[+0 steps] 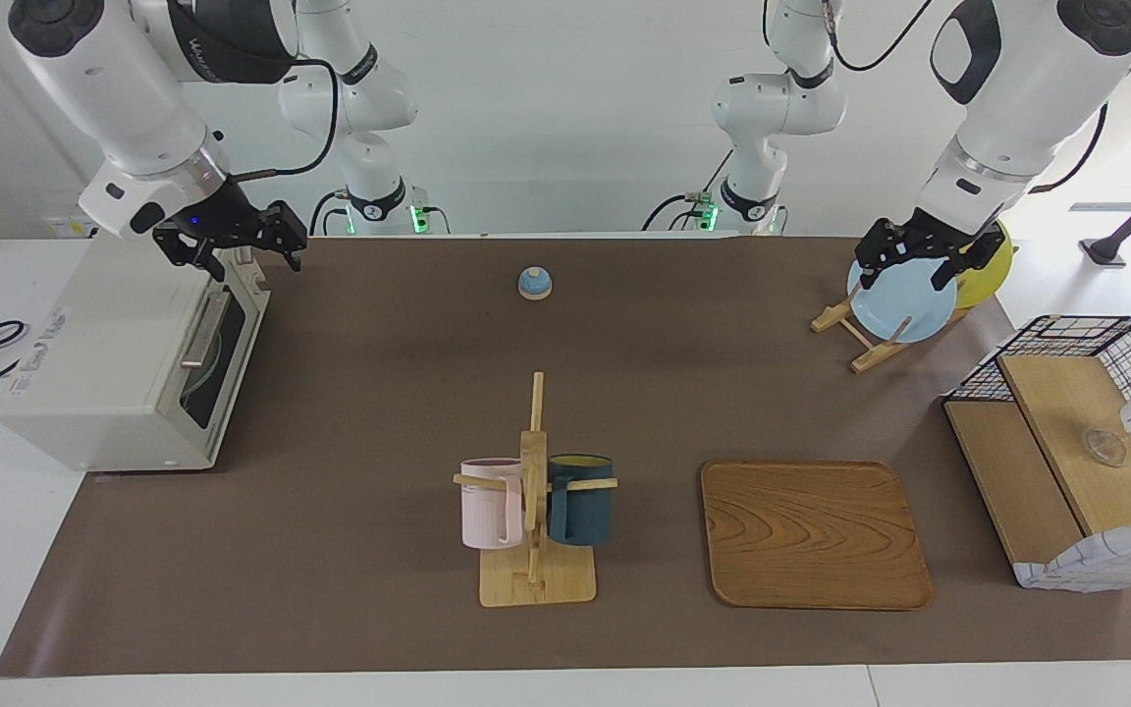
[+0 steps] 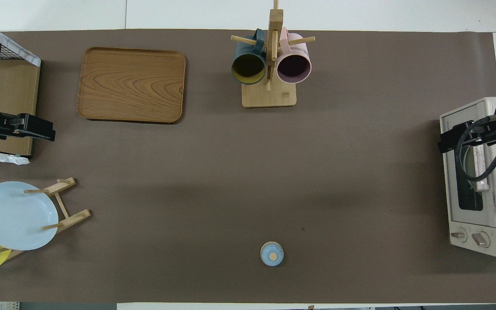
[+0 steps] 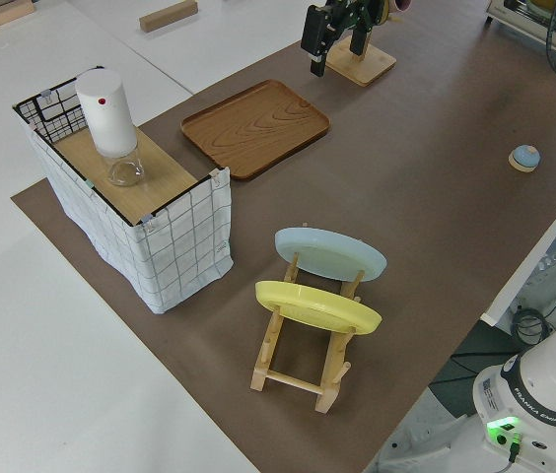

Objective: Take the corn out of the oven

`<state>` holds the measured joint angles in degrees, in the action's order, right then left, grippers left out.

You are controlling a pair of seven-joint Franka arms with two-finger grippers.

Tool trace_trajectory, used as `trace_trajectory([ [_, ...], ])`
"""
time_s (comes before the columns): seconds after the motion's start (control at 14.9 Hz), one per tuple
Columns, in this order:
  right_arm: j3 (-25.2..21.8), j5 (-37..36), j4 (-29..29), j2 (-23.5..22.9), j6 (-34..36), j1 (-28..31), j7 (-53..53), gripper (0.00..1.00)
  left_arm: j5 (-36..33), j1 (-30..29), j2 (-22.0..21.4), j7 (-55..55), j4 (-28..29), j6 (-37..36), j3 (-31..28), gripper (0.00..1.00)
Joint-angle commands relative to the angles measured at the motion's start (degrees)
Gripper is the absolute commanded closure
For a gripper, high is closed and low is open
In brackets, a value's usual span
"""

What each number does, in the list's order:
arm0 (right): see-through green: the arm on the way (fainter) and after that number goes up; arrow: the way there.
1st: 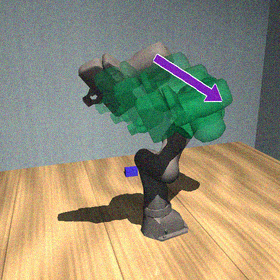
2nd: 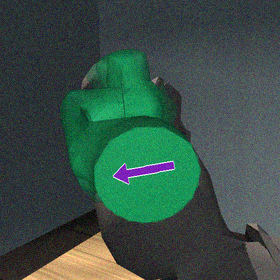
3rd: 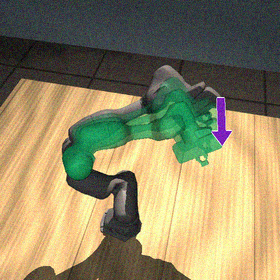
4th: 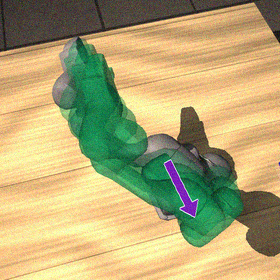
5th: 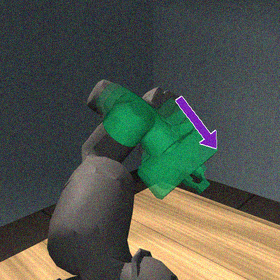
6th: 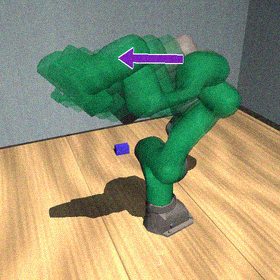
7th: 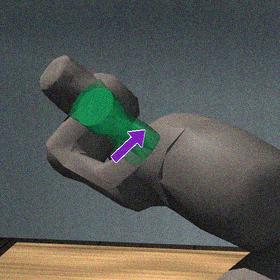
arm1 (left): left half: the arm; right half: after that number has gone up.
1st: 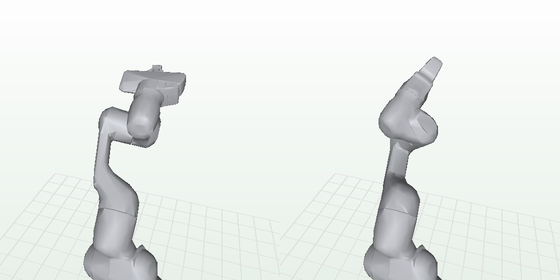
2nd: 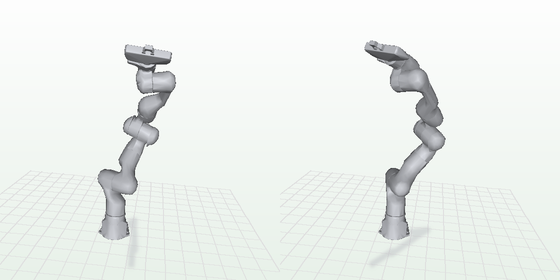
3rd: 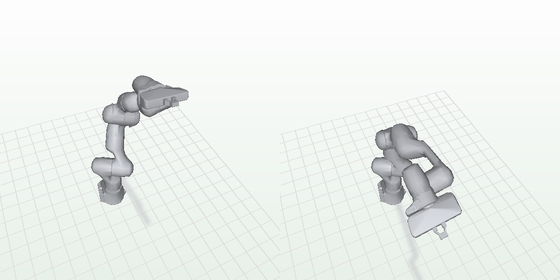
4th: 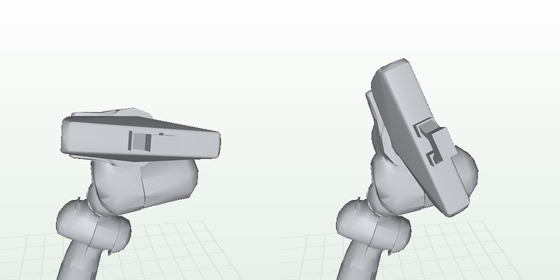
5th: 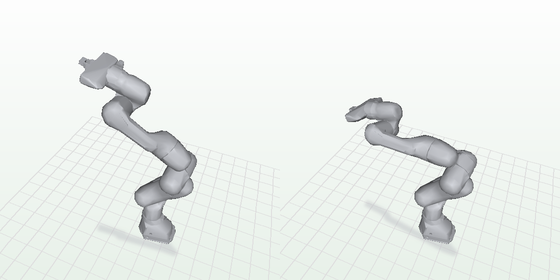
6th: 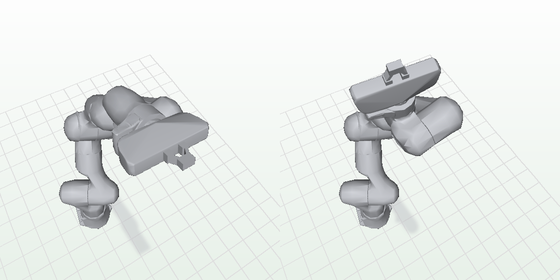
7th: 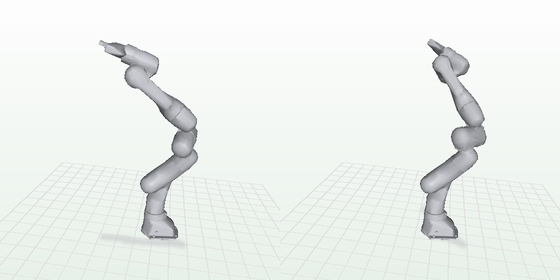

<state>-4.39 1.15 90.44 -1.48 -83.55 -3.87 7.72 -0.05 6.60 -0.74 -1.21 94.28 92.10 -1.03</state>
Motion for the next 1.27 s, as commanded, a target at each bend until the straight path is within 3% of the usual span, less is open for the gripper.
trace_trajectory([
  [0.0, 0.0, 0.61, 0.09, 0.25, -0.73, 0.35, -0.87, 0.0, -0.92, -0.18, -0.22, -0.2, -0.23, -0.96, 0.16, 0.0],
  [0.47, -0.18, 0.52, 0.87, 0.95, -1.34, 0.7, -0.96, 0.0, -0.92, -0.18, -0.22, -0.2, -0.23, -0.96, 0.16, 0.0],
  [0.6, -0.09, 0.6, 3.41, 2.08, -3.1, 1.93, 2.01, 0.0, -0.92, -0.18, -0.22, -0.2, -0.23, -0.96, 0.16, 0.0],
  [0.67, -0.09, 0.61, 4.12, 2.26, -4.67, 2.02, 3.86, 0.22, -0.92, -0.18, -0.22, -0.2, -0.23, -0.96, 0.16, 0.0],
  [0.81, -0.18, 0.52, 6.4, 3.05, -6.88, 2.46, 5.02, 0.87, -0.92, -0.18, -0.22, -0.2, -0.23, -0.96, 0.16, 0.0],
  [0.87, -0.18, 0.43, 8.59, 3.93, -9.32, 2.98, 5.89, 1.0, -0.92, -0.18, -0.22, -0.2, -0.15, -0.96, 0.16, 0.0],
  [1.01, -0.18, -0.44, 13.25, 5.69, -14.15, 5.0, 12.89, 1.0, -1.01, -0.18, -0.22, -0.11, -0.15, -0.96, 0.16, 0.0],
  [1.21, -0.18, -2.82, 18.53, 6.75, -20.06, 6.76, 13.99, 1.0, -0.92, -0.18, -0.22, -0.2, -0.23, -0.96, 0.16, 0.0],
])
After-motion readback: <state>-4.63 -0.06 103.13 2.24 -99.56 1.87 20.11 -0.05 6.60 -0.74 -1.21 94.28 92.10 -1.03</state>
